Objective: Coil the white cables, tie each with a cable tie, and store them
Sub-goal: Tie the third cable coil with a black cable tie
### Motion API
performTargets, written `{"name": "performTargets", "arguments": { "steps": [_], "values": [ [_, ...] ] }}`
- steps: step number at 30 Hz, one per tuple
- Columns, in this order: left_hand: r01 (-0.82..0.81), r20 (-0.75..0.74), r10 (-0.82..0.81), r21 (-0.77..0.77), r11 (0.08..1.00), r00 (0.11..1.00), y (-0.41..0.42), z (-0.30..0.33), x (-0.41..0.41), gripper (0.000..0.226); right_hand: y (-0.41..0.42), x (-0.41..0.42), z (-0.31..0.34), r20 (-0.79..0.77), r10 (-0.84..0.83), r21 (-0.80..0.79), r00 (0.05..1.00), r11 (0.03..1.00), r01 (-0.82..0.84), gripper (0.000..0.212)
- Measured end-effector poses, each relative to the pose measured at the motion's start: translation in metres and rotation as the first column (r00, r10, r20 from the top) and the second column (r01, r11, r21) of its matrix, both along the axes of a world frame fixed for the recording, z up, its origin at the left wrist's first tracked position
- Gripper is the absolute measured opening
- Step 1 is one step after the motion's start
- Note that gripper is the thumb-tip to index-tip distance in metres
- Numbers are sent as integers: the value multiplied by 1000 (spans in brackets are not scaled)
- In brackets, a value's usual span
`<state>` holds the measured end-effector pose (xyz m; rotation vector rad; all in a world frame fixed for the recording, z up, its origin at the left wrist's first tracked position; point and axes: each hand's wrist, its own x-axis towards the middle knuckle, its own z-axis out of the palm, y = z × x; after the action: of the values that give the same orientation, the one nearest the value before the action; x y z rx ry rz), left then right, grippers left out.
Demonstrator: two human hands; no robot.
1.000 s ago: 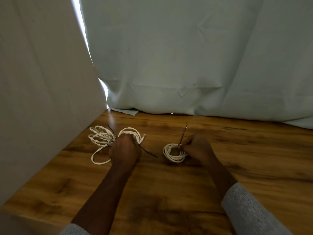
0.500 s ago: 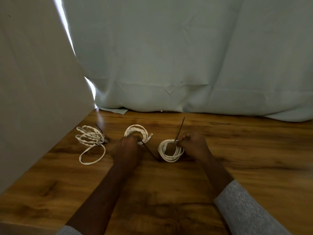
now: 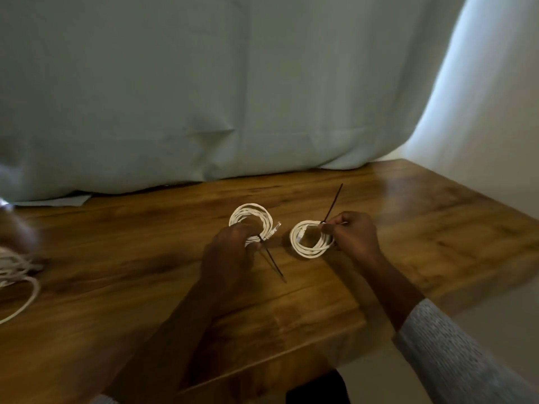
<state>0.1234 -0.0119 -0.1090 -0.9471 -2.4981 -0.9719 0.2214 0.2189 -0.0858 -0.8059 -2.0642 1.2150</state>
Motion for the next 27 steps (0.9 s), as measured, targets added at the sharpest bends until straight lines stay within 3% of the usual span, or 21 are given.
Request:
{"name": "performTargets", "arguments": {
  "steps": [12, 17, 22, 27],
  "values": [
    [455, 10, -455, -34, 890, 890, 169, -4, 146, 28, 93, 213, -3, 8, -373, -82, 928, 925, 372, 18],
    [597, 62, -594, -45, 801, 802, 209, 0, 206, 47, 114, 285, -16, 27, -524, -76, 851, 848, 525, 13],
    [635, 26, -636, -88, 767, 771, 229, -5, 230, 28, 125, 315, -31, 30, -569, -107, 822, 815, 569, 10],
    [623, 47, -622, -120, 773, 781, 233, -1, 222, 33, 132, 306, -38, 23, -548, -142, 836, 826, 545, 10]
  ]
}}
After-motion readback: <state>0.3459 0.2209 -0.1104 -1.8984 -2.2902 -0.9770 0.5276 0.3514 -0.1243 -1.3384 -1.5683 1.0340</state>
